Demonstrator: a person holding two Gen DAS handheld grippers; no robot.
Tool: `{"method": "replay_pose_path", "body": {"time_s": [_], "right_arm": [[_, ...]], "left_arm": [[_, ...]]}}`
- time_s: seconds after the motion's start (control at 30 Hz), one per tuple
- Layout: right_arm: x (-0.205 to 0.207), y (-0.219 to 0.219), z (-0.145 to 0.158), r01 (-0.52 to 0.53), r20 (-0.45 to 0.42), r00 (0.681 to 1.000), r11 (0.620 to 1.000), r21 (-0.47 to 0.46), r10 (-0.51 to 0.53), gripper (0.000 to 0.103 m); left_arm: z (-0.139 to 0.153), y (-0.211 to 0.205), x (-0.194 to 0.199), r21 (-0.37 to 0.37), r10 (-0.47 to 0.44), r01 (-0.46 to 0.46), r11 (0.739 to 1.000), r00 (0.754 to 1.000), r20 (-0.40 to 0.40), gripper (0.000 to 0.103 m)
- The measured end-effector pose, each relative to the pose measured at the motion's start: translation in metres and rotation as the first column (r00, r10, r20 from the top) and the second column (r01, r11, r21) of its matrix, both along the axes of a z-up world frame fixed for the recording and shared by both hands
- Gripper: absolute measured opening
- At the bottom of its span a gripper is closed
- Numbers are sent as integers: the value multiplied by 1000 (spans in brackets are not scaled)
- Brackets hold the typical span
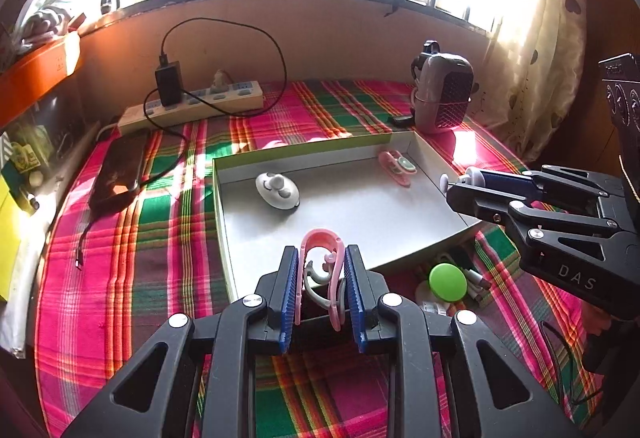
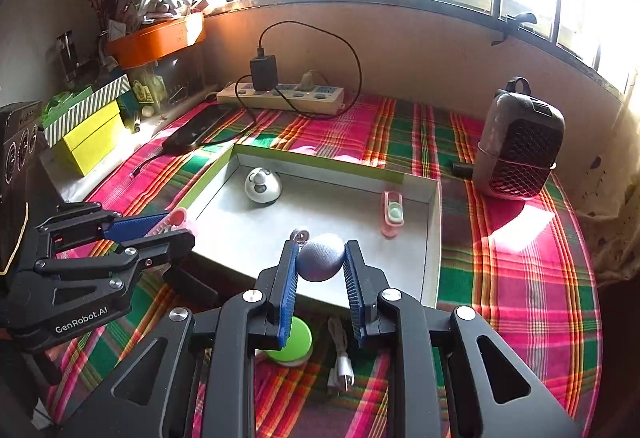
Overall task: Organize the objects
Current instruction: 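Carry the clip and egg ball into the box and open both tools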
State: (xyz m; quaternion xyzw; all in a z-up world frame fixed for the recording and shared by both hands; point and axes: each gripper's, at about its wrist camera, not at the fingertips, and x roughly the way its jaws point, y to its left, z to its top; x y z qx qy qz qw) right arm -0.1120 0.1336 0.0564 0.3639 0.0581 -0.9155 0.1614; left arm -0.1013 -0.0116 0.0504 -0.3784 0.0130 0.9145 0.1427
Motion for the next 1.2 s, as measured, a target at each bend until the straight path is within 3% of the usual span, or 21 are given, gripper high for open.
{"method": "replay_pose_path", "body": {"time_s": [0.47, 1.2], "right_arm": [[-87, -21, -30, -17, 105, 994, 999, 28, 14, 24], [-130, -47, -59, -65, 182, 982, 994, 87, 49, 24]], "left_arm": [[-17, -3, -51, -8, 61, -61, 998, 996, 57, 21], [-42, -1, -81, -37, 80, -76, 996, 990, 116, 21]]}}
